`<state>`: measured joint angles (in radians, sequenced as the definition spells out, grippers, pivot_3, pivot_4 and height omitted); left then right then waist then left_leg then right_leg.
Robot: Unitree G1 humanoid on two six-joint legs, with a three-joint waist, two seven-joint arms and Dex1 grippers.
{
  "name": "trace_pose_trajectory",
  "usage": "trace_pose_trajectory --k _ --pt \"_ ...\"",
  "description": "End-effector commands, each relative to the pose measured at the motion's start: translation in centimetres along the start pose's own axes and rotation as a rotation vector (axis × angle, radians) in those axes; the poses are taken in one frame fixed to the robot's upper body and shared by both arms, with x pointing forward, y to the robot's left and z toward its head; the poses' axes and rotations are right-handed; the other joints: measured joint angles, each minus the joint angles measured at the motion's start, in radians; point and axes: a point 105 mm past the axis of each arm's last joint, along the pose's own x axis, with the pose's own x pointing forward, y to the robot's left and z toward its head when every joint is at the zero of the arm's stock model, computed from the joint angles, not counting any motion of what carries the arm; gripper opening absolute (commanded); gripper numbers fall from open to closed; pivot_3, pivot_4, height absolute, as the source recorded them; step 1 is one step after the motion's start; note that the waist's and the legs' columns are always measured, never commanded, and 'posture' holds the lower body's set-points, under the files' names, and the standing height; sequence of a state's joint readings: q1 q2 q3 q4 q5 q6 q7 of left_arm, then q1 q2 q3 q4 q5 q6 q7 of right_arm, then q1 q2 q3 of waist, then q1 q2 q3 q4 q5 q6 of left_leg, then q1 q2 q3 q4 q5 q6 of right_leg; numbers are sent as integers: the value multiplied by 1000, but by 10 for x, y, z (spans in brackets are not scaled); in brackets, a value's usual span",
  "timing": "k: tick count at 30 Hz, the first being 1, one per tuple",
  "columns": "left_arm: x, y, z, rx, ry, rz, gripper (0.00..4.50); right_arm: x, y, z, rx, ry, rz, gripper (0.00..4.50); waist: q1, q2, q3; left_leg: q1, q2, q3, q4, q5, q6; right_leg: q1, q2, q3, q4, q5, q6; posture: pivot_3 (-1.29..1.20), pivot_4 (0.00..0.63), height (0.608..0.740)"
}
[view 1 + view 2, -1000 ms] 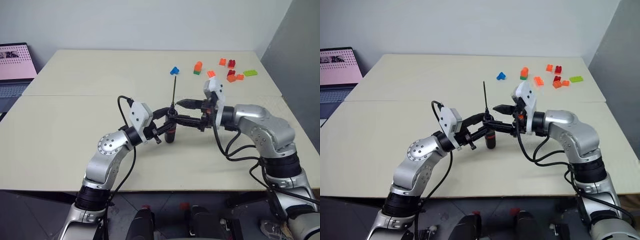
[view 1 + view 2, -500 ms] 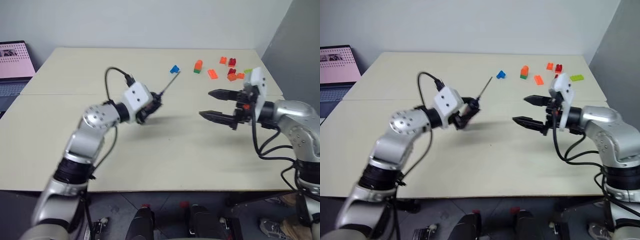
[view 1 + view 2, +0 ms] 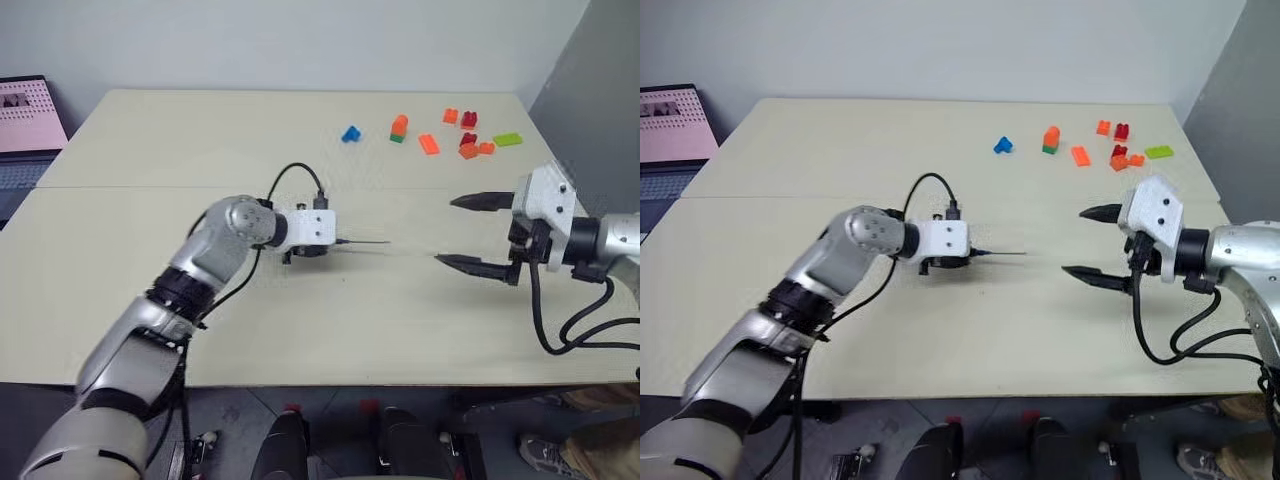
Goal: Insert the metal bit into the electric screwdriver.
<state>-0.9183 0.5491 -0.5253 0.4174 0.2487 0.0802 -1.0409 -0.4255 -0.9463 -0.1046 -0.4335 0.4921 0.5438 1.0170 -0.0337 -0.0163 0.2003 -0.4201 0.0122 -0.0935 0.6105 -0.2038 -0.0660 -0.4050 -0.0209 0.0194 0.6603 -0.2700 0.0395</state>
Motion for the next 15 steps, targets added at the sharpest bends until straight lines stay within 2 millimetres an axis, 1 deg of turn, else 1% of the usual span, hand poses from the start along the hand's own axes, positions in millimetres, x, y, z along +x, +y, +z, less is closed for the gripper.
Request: trace_pose_trajectory --k 1,2,3,4,8,11,12,14,15 --pt "7 -6 1 -7 -18 -54 1617 -5 1 14 -53 -38 -20 4500 0 0 0 0 0 0 0 0 0 0 0 0 0 0 0 0 150 740" --pt "7 -6 1 -9 -20 -61 2329 -5 2 14 -53 -38 -20 4500 1 0 0 0 0 0 0 0 0 0 0 0 0 0 0 0 150 740" --pt "7 -7 1 -11 -21 -66 2464 -5 2 14 -52 -38 -20 4500 1 0 0 0 0 0 0 0 0 0 0 0 1 0 0 0 150 740" --pt "7 -7 1 -21 -27 -70 2776 -5 2 13 -51 -38 -22 4500 2 0 0 0 0 0 0 0 0 0 0 0 1 0 0 0 150 740" --pt "7 -9 4 -42 -49 -84 3605 -4 1 12 -41 -40 -23 4500 2 0 0 1 0 0 1 0 0 0 0 0 3 0 0 0 150 740" --pt "-3 4 10 -91 -103 -21 4320 -3 -1 12 -39 -40 -25 4500 2 0 0 1 0 0 1 0 0 0 0 0 4 0 0 0 150 740" --pt "-8 9 13 -122 -125 6 4460 -3 -2 12 -40 -40 -26 4500 2 0 0 1 0 -1 2 0 0 0 0 0 4 0 0 0 150 740" --pt "-20 20 17 -192 -175 47 4460 -3 -5 12 -42 -40 -30 4500 2 0 0 1 0 -1 2 0 0 0 0 0 4 0 0 0 150 740" --pt "-30 25 18 -245 -212 68 4460 -3 -6 12 -43 -40 -32 4500 2 0 0 1 0 -1 2 0 0 0 0 -1 5 0 0 0 150 740"
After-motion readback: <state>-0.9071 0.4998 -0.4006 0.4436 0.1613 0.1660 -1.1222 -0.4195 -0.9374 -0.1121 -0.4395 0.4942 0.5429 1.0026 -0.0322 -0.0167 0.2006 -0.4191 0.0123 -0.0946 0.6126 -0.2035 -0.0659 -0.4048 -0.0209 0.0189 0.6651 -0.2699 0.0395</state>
